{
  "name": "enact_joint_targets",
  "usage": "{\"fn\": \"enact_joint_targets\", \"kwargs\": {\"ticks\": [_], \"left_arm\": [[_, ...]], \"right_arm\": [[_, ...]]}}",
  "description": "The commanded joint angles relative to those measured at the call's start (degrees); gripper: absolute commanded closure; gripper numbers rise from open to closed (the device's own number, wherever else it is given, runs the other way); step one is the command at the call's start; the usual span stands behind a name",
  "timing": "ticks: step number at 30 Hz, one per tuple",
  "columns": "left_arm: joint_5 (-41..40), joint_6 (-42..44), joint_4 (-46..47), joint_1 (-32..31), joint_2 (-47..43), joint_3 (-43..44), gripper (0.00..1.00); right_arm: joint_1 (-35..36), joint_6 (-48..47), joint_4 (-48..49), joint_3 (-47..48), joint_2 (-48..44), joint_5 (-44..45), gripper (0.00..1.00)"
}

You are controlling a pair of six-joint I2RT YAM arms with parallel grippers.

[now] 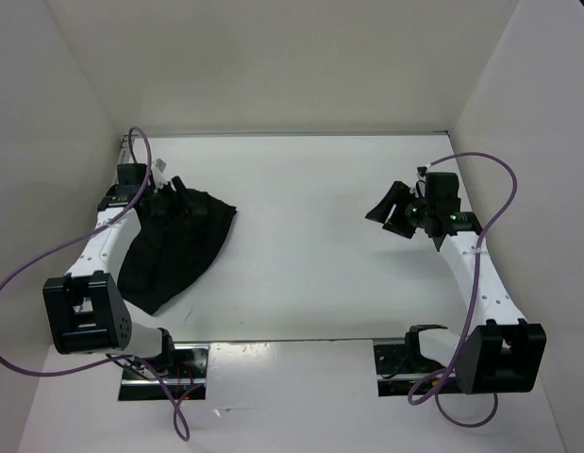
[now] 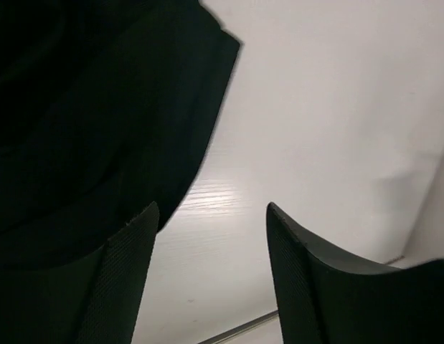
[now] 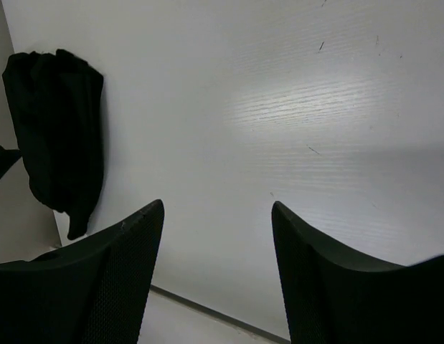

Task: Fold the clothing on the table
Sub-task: Move the skirt to the center of the board

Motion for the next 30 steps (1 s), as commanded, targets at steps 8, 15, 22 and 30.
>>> {"fn": "enact_joint_targets", "kwargs": {"ticks": [8, 15, 22, 30], "left_arm": [[-15.5, 4.5, -10.0, -1.6, 12.9, 3.4, 0.34], [-25.2, 3.7, -11.8, -8.2, 22.5, 5.3, 0.84], [-14.0, 4.4, -9.1, -19.7, 30.5, 13.9, 0.99], [0.3, 3.7, -9.6, -28.6, 34.1, 42.9, 0.52]], "right_arm": [[-0.3, -3.5, 1.1, 2.8, 3.1, -0.9, 0.33], [-0.3, -3.5, 0.5, 1.7, 2.6, -0.3, 0.33], [-0.9, -3.5, -1.2, 1.2, -0.3, 1.8, 0.33], [-0.9, -3.0, -1.2, 1.2, -2.2, 1.2, 0.33]]}}
